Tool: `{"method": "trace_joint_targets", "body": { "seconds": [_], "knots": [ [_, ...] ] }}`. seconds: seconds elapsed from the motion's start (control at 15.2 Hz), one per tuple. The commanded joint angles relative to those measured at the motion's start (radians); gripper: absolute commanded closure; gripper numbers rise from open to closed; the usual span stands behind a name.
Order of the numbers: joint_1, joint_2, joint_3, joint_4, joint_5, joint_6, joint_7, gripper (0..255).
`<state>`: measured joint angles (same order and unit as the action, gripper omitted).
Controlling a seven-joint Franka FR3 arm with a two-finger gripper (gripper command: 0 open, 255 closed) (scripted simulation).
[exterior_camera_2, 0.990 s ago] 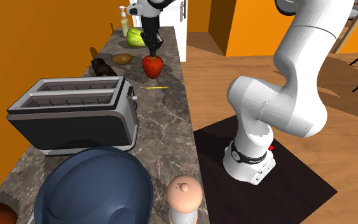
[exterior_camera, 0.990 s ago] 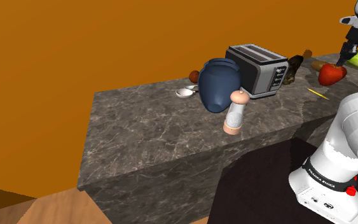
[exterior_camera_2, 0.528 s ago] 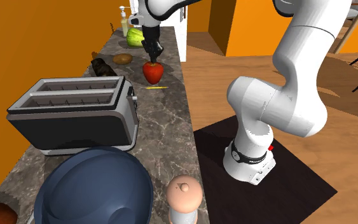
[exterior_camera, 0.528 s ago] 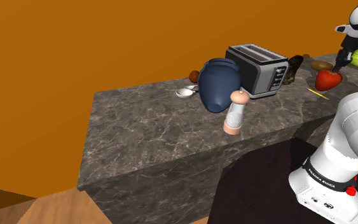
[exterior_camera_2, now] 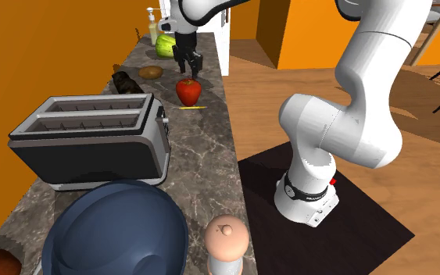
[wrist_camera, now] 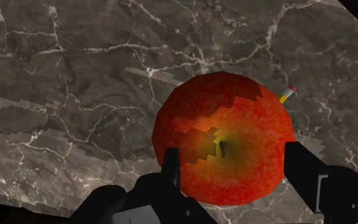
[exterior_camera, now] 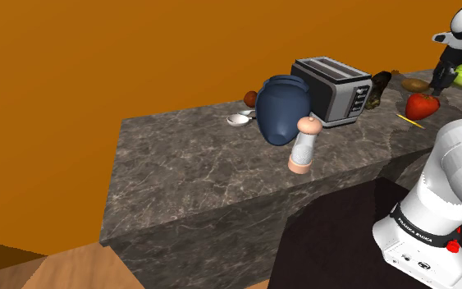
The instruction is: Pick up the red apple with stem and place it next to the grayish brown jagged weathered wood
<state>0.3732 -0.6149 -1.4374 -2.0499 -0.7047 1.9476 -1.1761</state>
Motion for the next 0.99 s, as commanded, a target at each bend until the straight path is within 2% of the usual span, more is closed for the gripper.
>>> {"method": "trace_joint_targets", "body": {
  "seconds": [0.0,0.2,0.46,0.92],
  "knots": [
    [0.000,0.000,0.000,0.000,0.000,0.000,0.000,0],
    [0.000,0.000,0.000,0.000,0.000,0.000,0.000,0],
    [-0.047,0.009,0.100,0.072,0.046,-0.106,-0.024,0],
    [-0.047,0.008,0.100,0.072,0.046,-0.106,-0.023,0]
  ]
}}
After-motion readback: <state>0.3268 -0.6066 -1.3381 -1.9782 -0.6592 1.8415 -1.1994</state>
